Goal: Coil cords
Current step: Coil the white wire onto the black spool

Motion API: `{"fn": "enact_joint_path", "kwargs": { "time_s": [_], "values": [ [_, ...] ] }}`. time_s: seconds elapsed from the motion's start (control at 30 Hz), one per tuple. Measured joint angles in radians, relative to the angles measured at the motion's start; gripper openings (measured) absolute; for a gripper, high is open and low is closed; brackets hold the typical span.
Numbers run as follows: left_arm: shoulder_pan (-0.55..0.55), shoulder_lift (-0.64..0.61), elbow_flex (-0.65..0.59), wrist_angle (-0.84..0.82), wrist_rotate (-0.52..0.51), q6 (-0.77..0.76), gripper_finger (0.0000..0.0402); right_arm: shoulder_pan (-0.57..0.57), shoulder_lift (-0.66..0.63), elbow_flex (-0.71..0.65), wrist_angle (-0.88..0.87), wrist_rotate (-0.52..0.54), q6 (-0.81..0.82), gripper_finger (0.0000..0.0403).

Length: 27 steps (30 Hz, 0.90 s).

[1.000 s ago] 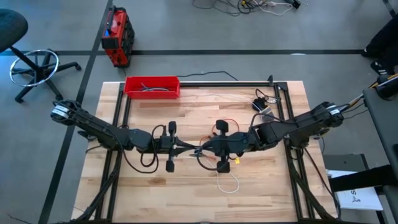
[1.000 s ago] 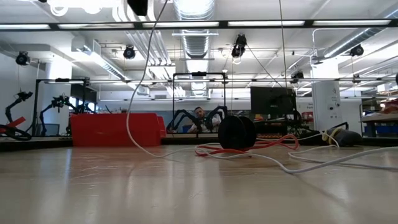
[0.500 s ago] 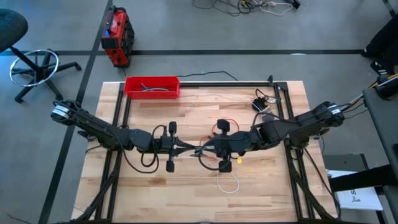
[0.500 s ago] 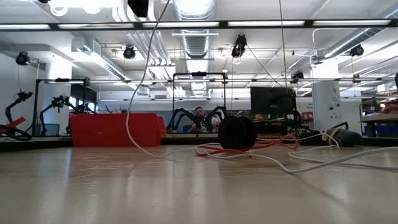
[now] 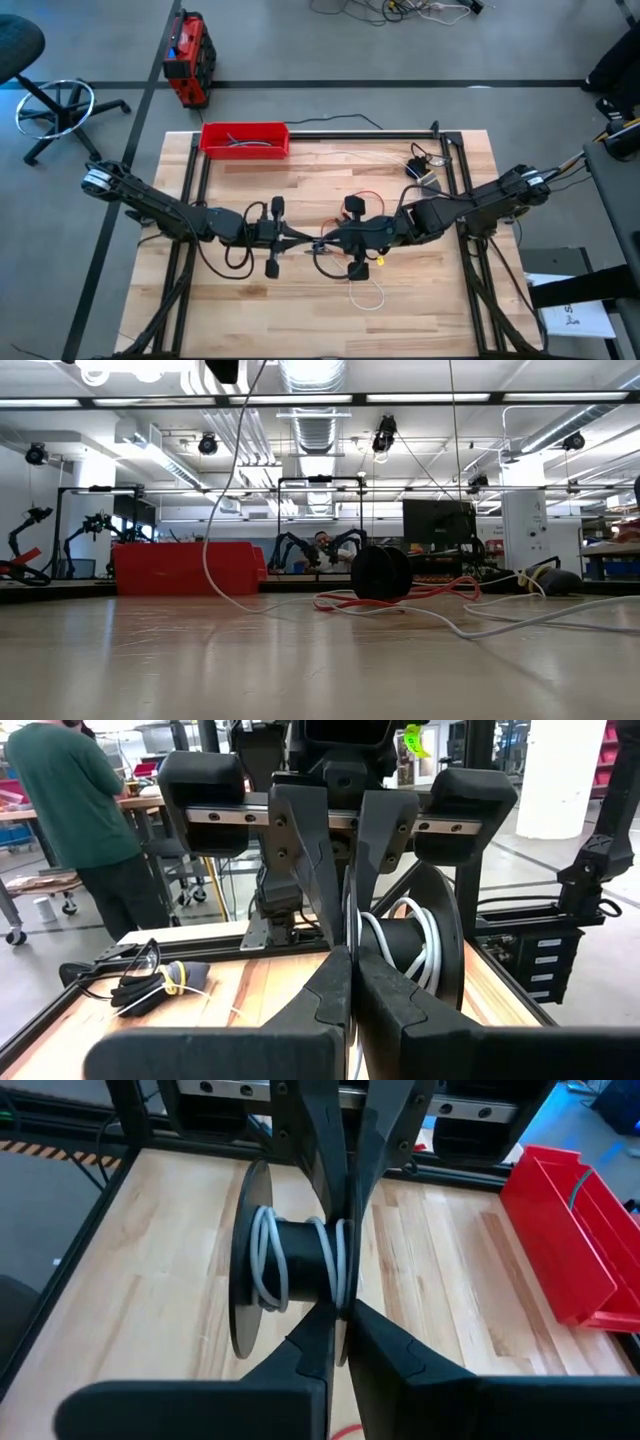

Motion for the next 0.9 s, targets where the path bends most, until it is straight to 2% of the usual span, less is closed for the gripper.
{"fn": "enact_joint_path", "kwargs": {
  "time_s": [0.2,0.6,0.73,0.9],
  "values": [
    [0.000,-0.001,0.000,0.002,0.000,0.002,0.0000,0.003,-0.003,0.019,-0.032,0.004,0.008,0.0022],
    [-0.003,-0.001,0.000,-0.001,0.001,0.007,0.0000,0.005,-0.006,0.051,-0.079,0.011,0.024,0.0072],
    [-0.004,-0.001,0.000,0.000,0.008,0.004,0.0000,-0.001,0.010,0.051,-0.077,0.024,0.024,0.0069],
    [-0.005,-0.001,0.000,0.000,0.008,0.000,0.0000,-0.001,0.012,0.051,-0.074,0.027,0.013,0.0045]
  ]
}}
